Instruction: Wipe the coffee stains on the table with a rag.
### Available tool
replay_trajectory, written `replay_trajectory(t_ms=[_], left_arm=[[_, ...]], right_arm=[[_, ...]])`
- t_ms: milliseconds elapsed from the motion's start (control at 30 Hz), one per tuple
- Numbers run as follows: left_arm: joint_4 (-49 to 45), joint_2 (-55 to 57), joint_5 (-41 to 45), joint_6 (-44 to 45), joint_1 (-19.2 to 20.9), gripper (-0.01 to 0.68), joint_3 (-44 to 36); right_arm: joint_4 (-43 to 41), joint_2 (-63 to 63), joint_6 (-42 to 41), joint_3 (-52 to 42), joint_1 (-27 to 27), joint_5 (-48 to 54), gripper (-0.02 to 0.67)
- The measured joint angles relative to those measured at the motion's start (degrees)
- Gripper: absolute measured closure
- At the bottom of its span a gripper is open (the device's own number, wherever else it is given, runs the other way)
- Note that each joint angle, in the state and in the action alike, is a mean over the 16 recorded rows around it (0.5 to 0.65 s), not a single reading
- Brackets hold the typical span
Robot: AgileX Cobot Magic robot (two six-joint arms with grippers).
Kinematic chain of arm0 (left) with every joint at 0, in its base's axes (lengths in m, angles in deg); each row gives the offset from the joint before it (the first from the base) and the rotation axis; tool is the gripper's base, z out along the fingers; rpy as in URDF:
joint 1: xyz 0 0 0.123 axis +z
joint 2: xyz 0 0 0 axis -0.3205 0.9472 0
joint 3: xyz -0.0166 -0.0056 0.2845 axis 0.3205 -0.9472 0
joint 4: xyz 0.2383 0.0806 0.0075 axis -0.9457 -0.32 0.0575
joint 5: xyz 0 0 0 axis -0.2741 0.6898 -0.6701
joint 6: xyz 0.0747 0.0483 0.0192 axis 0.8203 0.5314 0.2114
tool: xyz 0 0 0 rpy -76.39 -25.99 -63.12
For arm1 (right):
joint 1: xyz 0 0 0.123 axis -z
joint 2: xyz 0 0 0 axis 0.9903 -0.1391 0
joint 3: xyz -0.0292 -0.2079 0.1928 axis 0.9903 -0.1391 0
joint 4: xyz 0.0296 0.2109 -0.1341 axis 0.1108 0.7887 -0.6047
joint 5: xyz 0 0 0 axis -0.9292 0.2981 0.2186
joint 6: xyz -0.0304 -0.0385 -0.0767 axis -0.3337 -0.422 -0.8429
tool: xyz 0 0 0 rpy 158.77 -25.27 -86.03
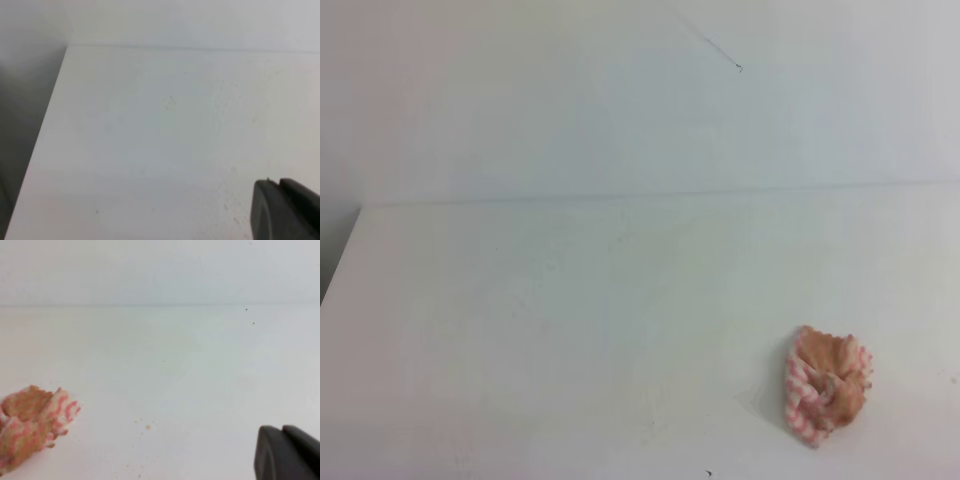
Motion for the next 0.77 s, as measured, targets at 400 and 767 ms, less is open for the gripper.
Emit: replay_trajectory(t_ms=[400,767], left_arm=[[0.0,0.0,0.0,0.0,0.0,0.673,0.0],[0.0,-0.2,-0.1,0.0,0.0,0.673,-0.4]], right_arm=[[-0.1,0.0,0.0,0.0,0.0,0.0,0.649],[-0.1,0.0,0.0,0.0,0.0,0.0,0.649]])
